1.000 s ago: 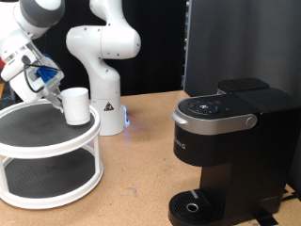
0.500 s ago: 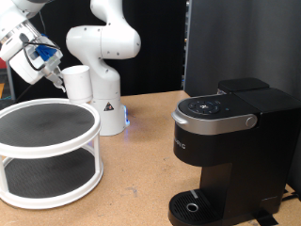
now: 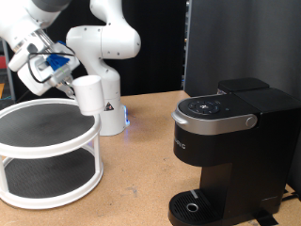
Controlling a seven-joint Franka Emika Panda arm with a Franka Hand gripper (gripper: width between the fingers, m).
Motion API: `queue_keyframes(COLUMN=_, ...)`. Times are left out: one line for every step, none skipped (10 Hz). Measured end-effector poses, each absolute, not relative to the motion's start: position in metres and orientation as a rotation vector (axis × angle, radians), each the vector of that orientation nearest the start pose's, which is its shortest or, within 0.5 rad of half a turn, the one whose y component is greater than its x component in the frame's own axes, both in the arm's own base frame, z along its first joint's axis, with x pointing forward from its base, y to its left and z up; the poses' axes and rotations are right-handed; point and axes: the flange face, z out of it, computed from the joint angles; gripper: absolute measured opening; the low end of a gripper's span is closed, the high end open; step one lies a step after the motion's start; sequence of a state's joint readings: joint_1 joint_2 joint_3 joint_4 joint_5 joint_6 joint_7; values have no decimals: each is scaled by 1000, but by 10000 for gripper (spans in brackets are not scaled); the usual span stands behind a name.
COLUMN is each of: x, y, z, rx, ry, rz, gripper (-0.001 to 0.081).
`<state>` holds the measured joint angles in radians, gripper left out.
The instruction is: Make a cup of coffee with the keurig machine
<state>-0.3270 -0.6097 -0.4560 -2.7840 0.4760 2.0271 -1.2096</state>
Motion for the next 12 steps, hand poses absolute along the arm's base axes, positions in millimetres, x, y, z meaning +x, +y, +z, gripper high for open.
queue_keyframes(x=271, y=-187, z=362, rx=-2531, ry=-291, rz=-555, gripper=76)
queue_keyframes(x=283, y=-176, z=361, rx=-2552, ry=-264, rz=-576, gripper=76)
queue_keyframes(x=296, y=-165, z=362, rx=-2564, ry=-249, rz=-601, gripper=76)
queue_keyframes(x=308, y=-154, z=362, rx=-2572, ry=-236, rz=-626, gripper=76)
queue_keyframes(x=320, y=-143, z=361, rx=-2580, ry=-227, rz=-647, gripper=76)
queue_keyframes(x=328, y=-138, z=358, rx=-2595, ry=-216, rz=-650, gripper=76)
queue_keyframes(x=328, y=-138, z=358, rx=-2589, ry=-217, rz=-647, gripper=76)
queue_keyframes(x=328, y=-138, z=358, rx=-2585, ry=-209, rz=-653, gripper=76)
queue_keyframes(x=331, y=-135, z=358, rx=-2595, ry=-193, rz=-673, gripper=76)
queue_keyframes(x=337, y=-128, z=359, rx=-2605, ry=-168, rz=-707, gripper=76)
queue_keyframes(x=345, y=-119, z=359, rx=-2610, ry=-145, rz=-740, gripper=76)
queue_keyframes(x=351, y=-108, z=357, rx=-2615, ry=-127, rz=-760, gripper=76)
